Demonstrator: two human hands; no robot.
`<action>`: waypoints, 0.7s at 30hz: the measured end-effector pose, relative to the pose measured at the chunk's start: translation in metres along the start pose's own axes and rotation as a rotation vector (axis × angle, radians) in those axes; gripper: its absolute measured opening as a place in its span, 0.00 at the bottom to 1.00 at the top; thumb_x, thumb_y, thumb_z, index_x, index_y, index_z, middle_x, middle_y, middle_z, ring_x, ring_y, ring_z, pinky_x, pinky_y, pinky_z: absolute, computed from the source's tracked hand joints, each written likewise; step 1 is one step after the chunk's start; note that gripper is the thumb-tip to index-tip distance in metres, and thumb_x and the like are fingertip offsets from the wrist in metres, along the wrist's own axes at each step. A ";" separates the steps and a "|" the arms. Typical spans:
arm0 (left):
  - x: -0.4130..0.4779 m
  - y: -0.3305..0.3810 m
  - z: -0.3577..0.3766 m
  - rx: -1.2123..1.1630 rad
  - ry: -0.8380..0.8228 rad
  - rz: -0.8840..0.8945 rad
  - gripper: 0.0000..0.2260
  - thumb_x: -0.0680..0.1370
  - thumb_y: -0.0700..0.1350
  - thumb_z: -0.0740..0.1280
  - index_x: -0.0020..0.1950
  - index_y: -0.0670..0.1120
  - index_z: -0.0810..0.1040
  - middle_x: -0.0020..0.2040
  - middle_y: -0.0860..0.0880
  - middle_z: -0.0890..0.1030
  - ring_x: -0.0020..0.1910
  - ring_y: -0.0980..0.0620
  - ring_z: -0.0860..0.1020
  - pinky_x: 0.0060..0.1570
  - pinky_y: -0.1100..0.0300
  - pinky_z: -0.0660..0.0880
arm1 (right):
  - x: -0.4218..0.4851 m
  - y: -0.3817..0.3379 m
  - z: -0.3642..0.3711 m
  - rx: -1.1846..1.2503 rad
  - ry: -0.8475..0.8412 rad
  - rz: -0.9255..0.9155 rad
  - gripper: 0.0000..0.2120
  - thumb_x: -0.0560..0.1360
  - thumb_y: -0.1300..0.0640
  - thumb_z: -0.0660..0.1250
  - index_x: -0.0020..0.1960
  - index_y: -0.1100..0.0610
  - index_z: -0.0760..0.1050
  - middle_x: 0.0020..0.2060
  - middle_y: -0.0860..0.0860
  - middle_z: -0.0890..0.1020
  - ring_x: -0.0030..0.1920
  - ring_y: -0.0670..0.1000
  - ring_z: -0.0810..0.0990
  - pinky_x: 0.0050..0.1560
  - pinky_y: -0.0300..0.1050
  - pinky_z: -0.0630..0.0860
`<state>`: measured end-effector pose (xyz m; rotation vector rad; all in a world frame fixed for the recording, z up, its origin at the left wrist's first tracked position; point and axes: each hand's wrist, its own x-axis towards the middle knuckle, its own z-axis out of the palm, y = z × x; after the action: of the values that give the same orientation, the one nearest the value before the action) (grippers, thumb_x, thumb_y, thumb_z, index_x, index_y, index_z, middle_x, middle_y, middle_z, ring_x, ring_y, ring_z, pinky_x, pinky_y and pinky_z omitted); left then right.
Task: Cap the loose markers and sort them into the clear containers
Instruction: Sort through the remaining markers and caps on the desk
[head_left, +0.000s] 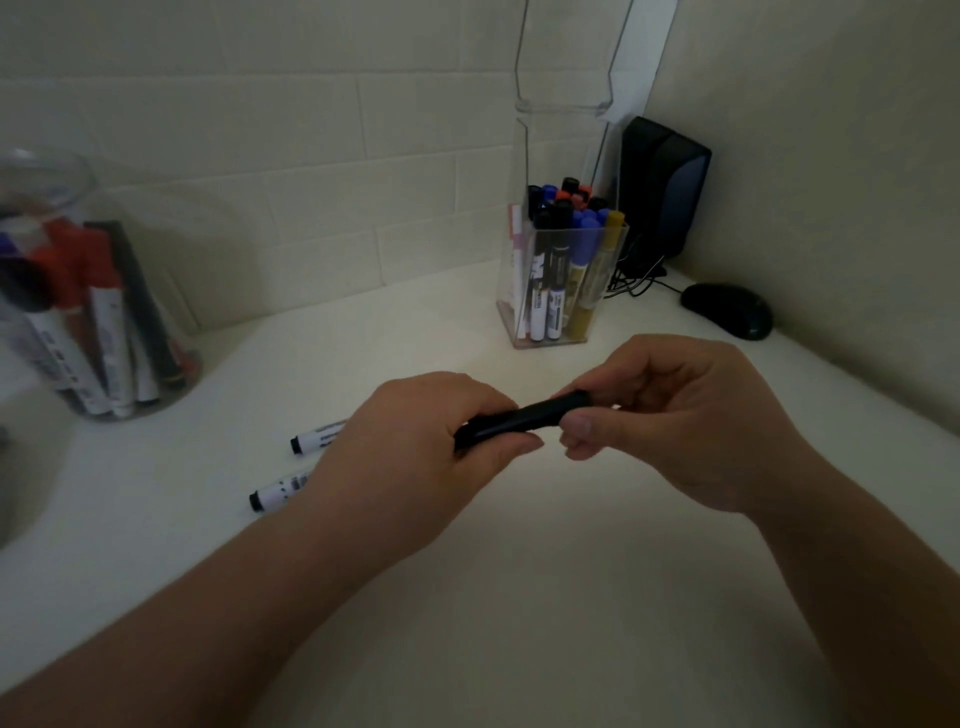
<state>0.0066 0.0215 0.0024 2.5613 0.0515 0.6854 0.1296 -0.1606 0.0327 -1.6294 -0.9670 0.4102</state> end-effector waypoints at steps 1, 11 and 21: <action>0.000 0.000 -0.001 0.013 -0.018 0.029 0.13 0.77 0.60 0.65 0.51 0.55 0.84 0.36 0.58 0.79 0.36 0.58 0.74 0.35 0.63 0.70 | -0.001 -0.002 -0.001 -0.063 -0.004 -0.003 0.11 0.66 0.60 0.75 0.47 0.62 0.80 0.37 0.54 0.87 0.35 0.55 0.86 0.40 0.45 0.84; 0.000 -0.006 -0.015 -0.003 -0.178 0.121 0.12 0.81 0.59 0.59 0.56 0.58 0.80 0.39 0.58 0.79 0.39 0.58 0.77 0.38 0.54 0.74 | -0.005 0.002 0.003 -0.458 -0.072 -0.293 0.08 0.72 0.51 0.73 0.51 0.50 0.83 0.39 0.44 0.84 0.38 0.51 0.83 0.40 0.48 0.81; 0.001 -0.009 -0.008 -0.044 -0.166 0.106 0.14 0.81 0.62 0.58 0.59 0.61 0.79 0.41 0.61 0.79 0.41 0.61 0.76 0.39 0.59 0.73 | -0.002 0.008 0.008 -0.136 -0.073 -0.107 0.09 0.69 0.58 0.74 0.48 0.58 0.83 0.33 0.45 0.83 0.31 0.43 0.79 0.35 0.32 0.74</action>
<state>0.0049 0.0328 0.0046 2.5831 -0.1533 0.5037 0.1259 -0.1576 0.0225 -1.6851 -1.1530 0.3395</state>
